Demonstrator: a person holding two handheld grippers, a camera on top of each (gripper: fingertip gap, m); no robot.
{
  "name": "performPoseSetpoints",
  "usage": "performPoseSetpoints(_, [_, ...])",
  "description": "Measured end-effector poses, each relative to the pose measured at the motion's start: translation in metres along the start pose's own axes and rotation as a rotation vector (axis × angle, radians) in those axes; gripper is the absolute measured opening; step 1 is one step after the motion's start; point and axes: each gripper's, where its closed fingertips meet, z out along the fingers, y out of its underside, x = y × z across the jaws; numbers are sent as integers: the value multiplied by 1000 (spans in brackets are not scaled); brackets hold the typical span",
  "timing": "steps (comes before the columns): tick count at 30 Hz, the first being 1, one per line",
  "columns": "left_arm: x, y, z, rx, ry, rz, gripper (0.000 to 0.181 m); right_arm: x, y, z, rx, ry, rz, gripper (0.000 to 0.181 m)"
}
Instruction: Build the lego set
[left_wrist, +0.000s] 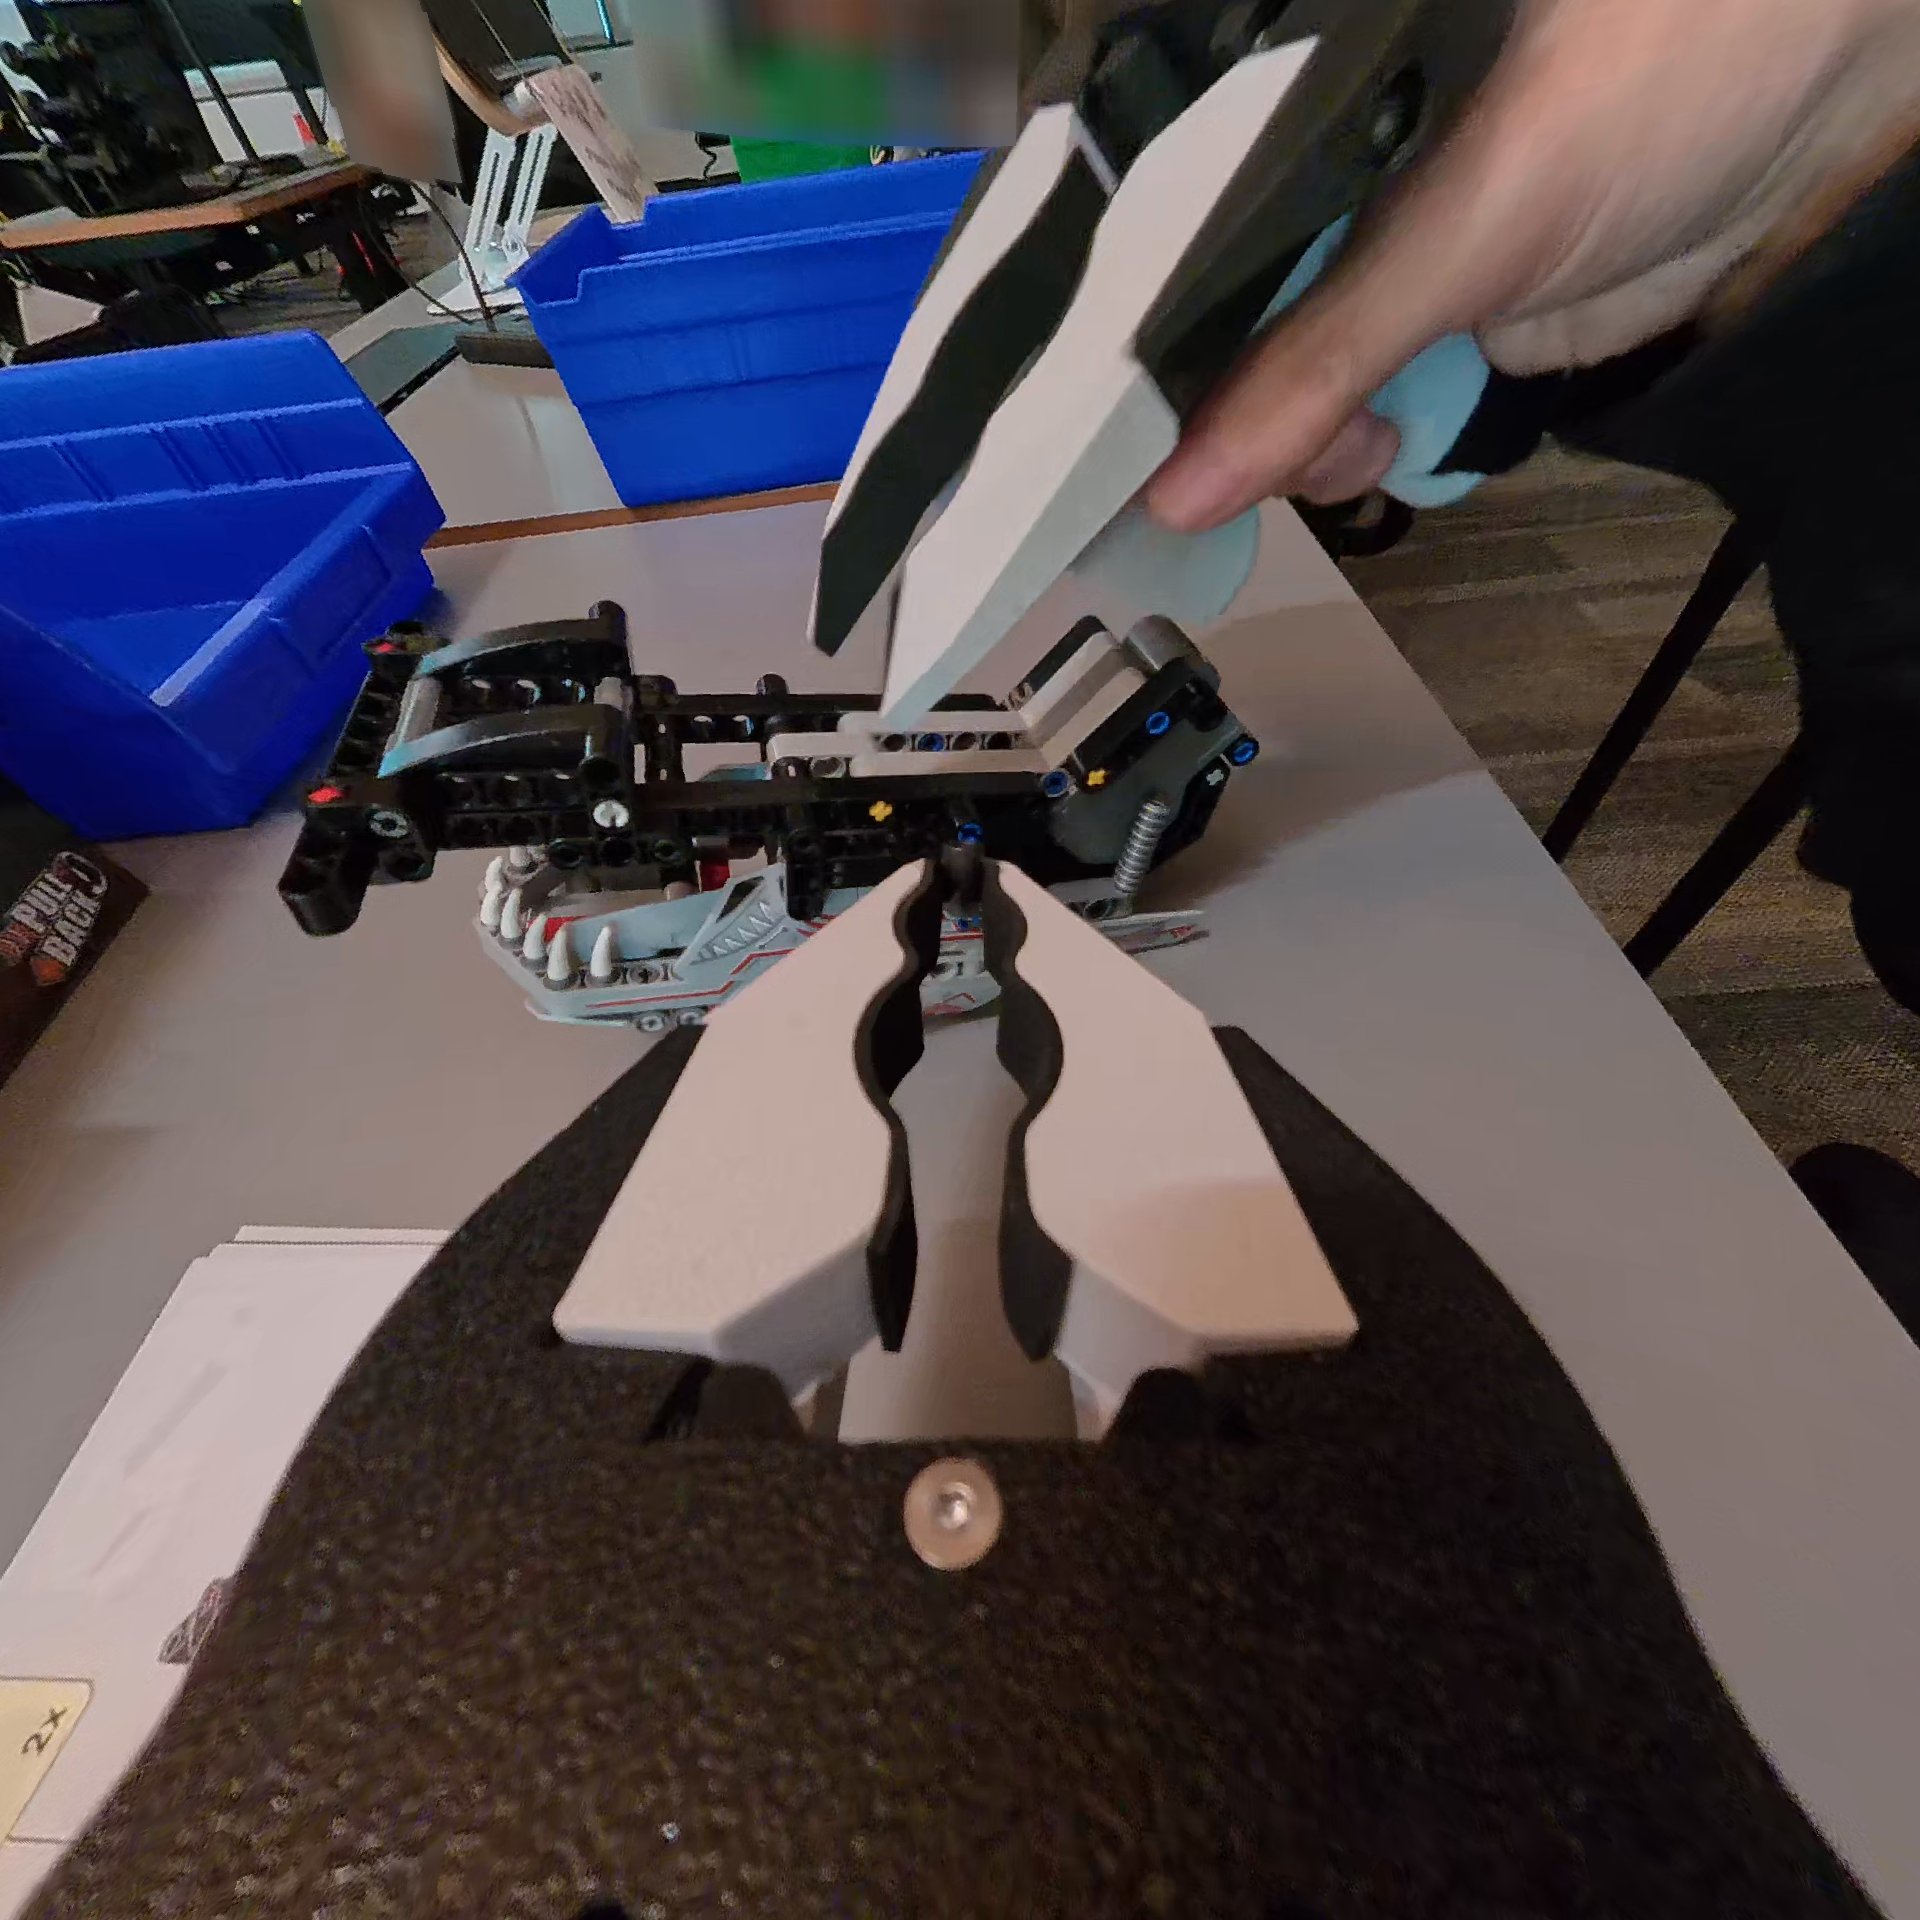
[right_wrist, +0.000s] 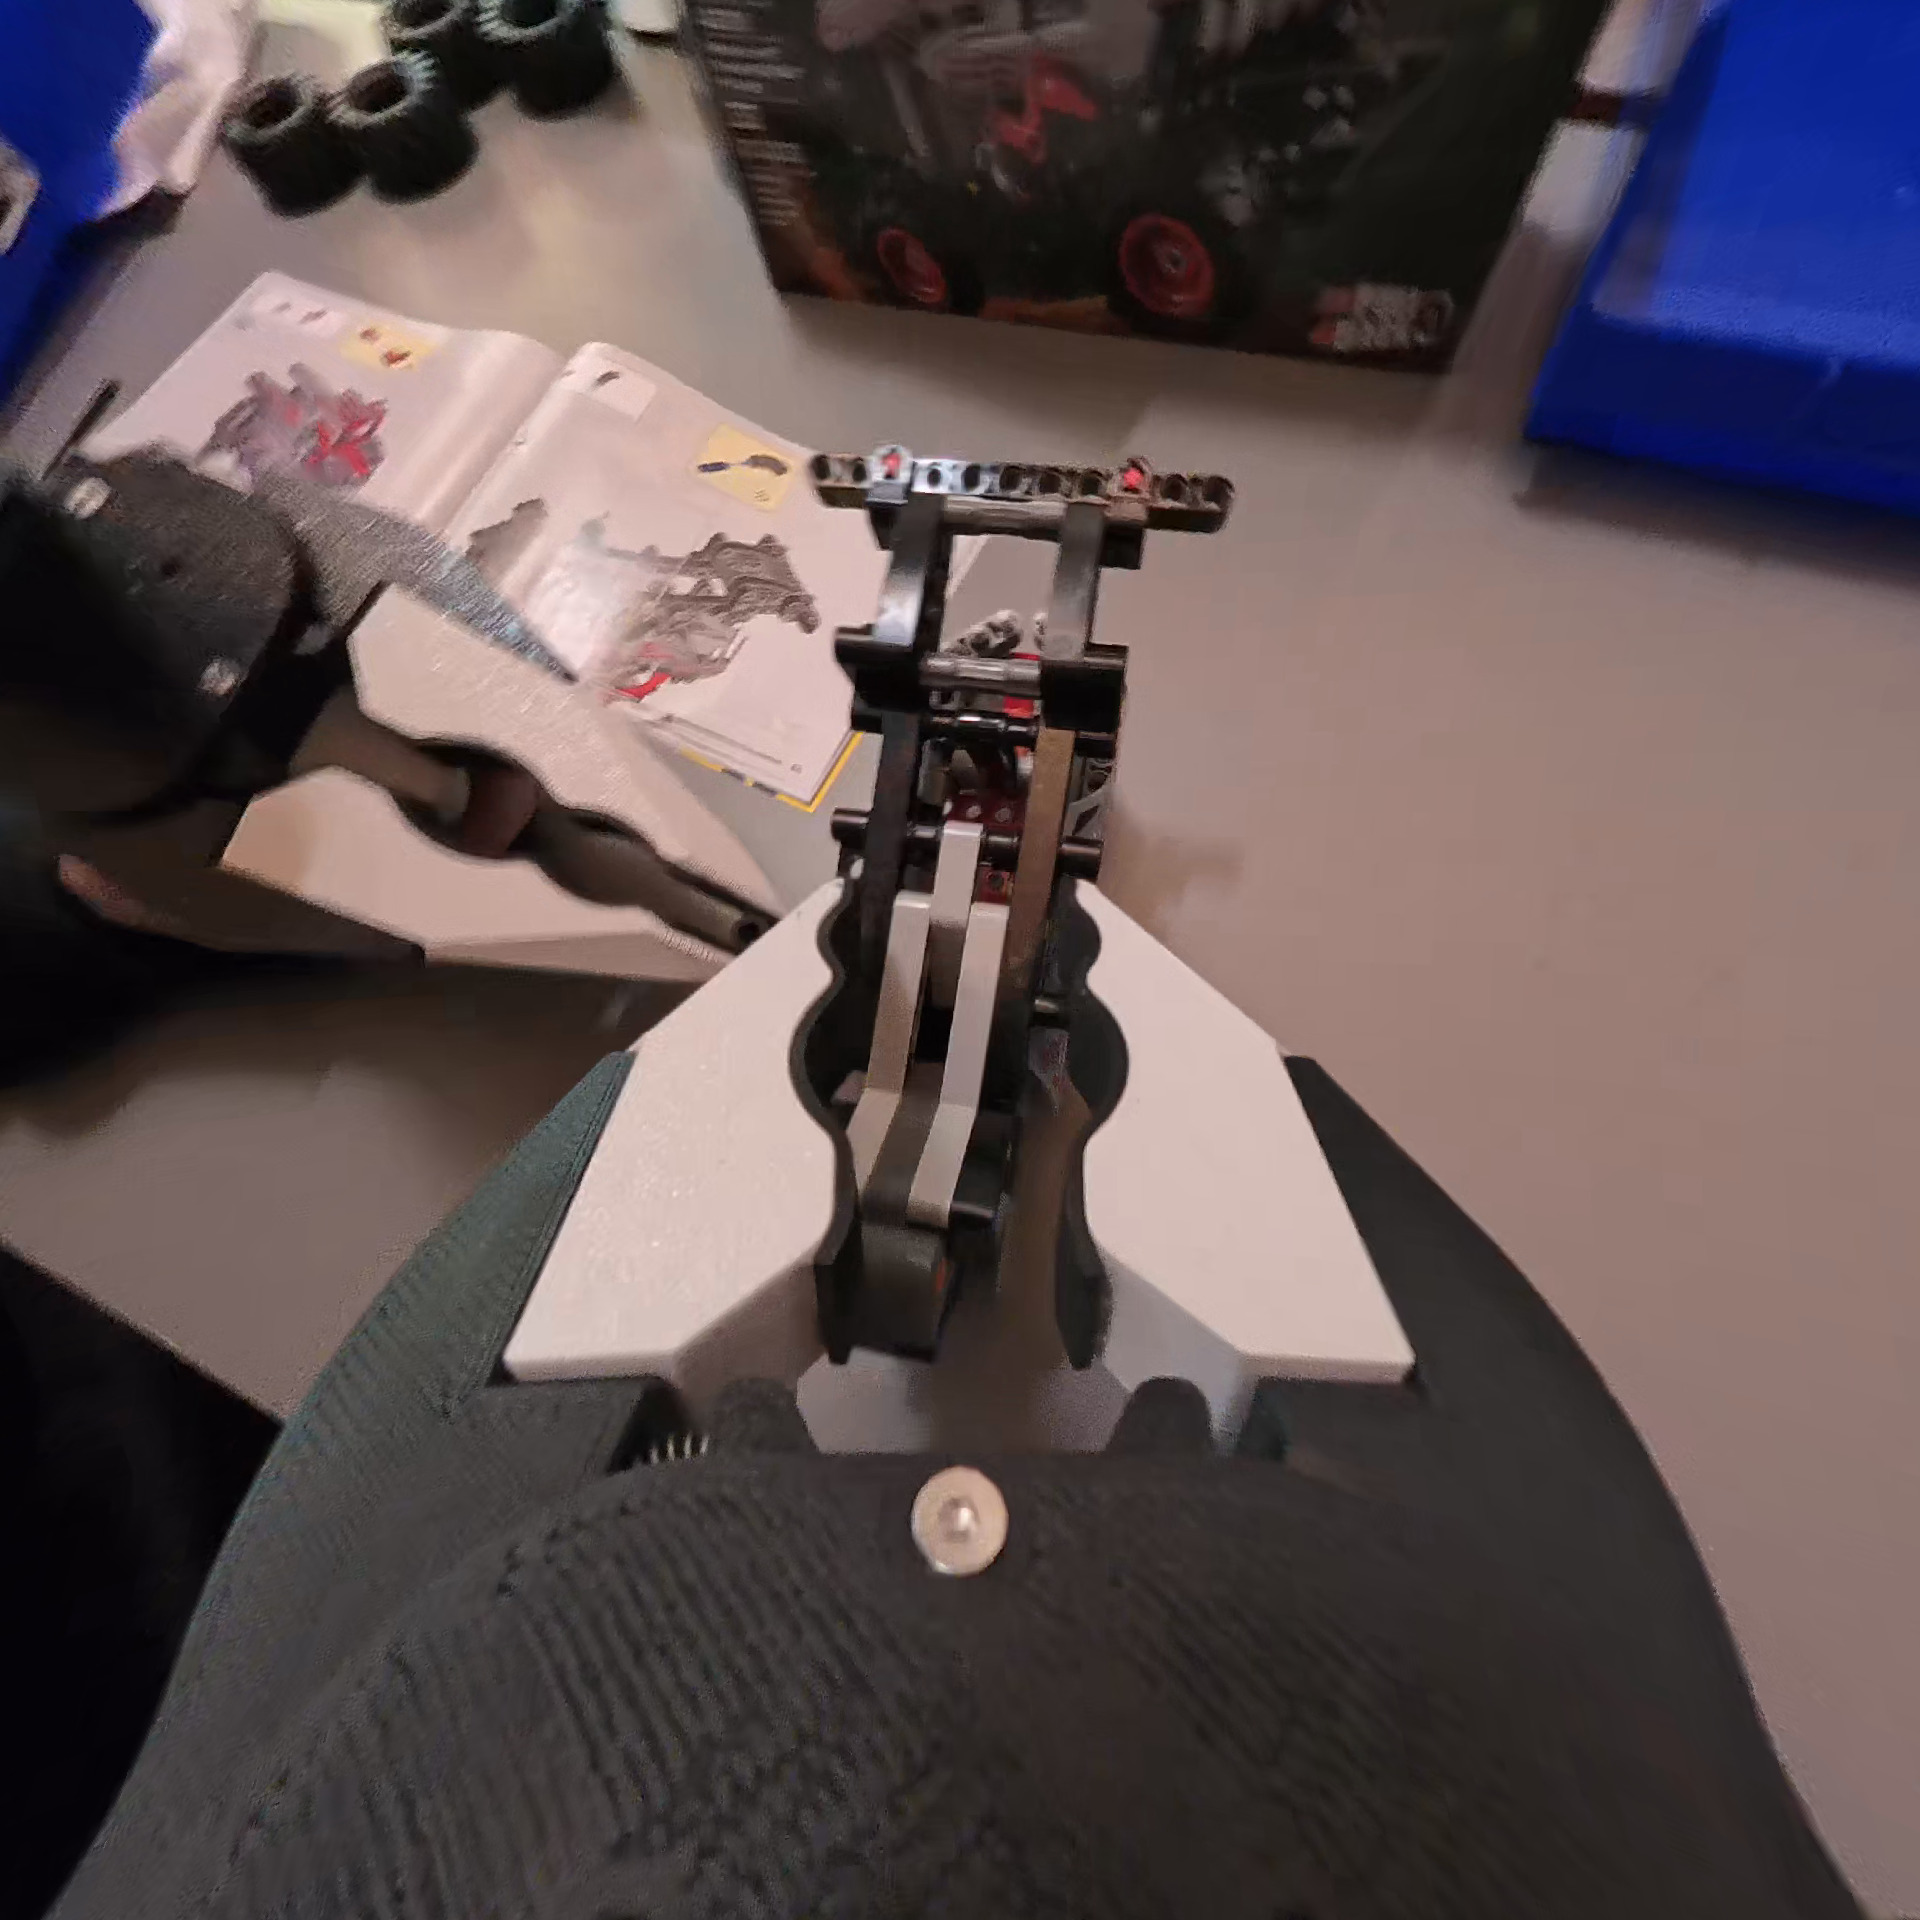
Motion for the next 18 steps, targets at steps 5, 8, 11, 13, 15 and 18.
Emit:
performPoseSetpoints(5, [-4, -1, 0, 6, -1, -16, 5, -2, 5, -13, -48, -30, -89, 59])
performPoseSetpoints(8, [-2, -1, 2, 2, 2, -12, 5, -6, 25, -6, -179, -14, -117, 61])
performPoseSetpoints(11, [-1, 2, 5, -21, -11, 14, 5, 2, 43, 1, -294, 62, -142, 57])
performPoseSetpoints(13, [-2, 1, 5, -15, -21, 26, 5, 8, 44, 4, -296, 112, -185, 45])
performPoseSetpoints(15, [-3, 0, 3, -7, -25, 17, 5, 5, 40, 5, -254, 86, -153, 45])
performPoseSetpoints(18, [-4, 0, 1, -1, -18, -5, 5, 1, 33, 5, -181, 47, -104, 44])
